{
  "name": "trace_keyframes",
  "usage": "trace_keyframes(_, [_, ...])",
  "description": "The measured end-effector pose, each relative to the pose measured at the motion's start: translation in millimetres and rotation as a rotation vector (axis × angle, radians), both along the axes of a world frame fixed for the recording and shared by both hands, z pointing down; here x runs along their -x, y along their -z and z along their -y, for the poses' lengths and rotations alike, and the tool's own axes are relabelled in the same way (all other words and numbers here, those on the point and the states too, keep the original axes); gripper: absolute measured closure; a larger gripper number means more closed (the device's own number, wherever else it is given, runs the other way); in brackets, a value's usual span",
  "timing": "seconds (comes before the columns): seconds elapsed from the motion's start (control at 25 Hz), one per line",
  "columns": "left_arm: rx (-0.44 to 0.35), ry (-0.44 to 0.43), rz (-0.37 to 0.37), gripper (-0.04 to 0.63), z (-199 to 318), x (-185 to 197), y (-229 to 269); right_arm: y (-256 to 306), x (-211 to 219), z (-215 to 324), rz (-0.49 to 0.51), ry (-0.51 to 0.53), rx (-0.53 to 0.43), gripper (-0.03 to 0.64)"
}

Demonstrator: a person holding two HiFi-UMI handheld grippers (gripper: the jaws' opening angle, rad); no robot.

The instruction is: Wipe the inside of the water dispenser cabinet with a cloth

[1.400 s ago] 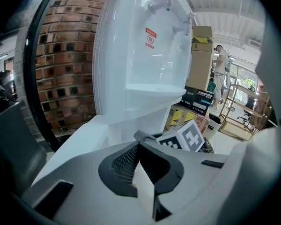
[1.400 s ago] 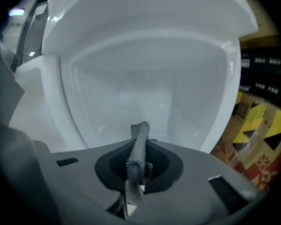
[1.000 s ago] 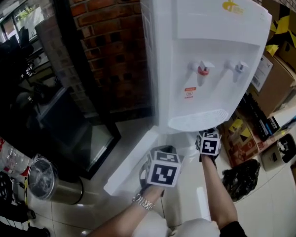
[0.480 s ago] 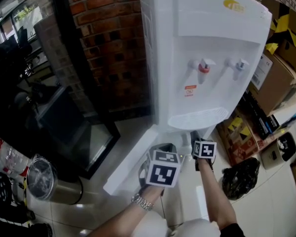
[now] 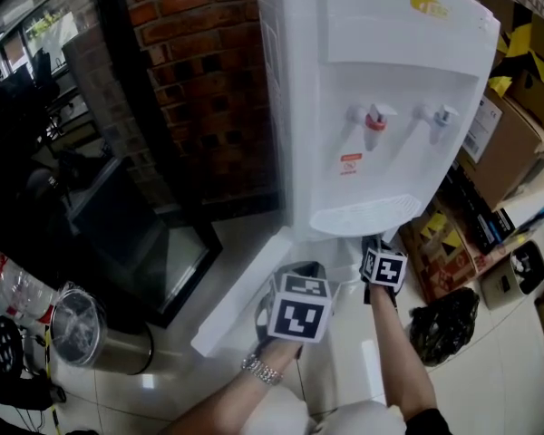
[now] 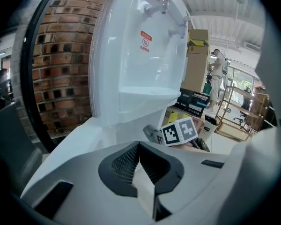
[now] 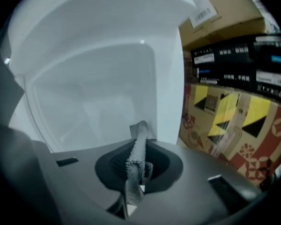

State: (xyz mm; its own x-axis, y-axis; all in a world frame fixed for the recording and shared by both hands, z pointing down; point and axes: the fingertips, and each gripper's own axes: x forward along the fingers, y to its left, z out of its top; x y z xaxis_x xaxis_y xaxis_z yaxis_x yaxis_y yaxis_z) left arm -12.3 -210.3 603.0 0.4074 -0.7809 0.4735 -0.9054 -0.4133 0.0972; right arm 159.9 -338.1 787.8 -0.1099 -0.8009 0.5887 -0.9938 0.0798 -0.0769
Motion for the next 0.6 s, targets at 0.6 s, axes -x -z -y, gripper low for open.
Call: trace_keyframes(0.6, [0.010, -0.019, -0.021, 0.595, -1.5, -4.8, 0.3, 39.6, 26.7, 2.8, 0.084, 0.093, -0.157, 0.595])
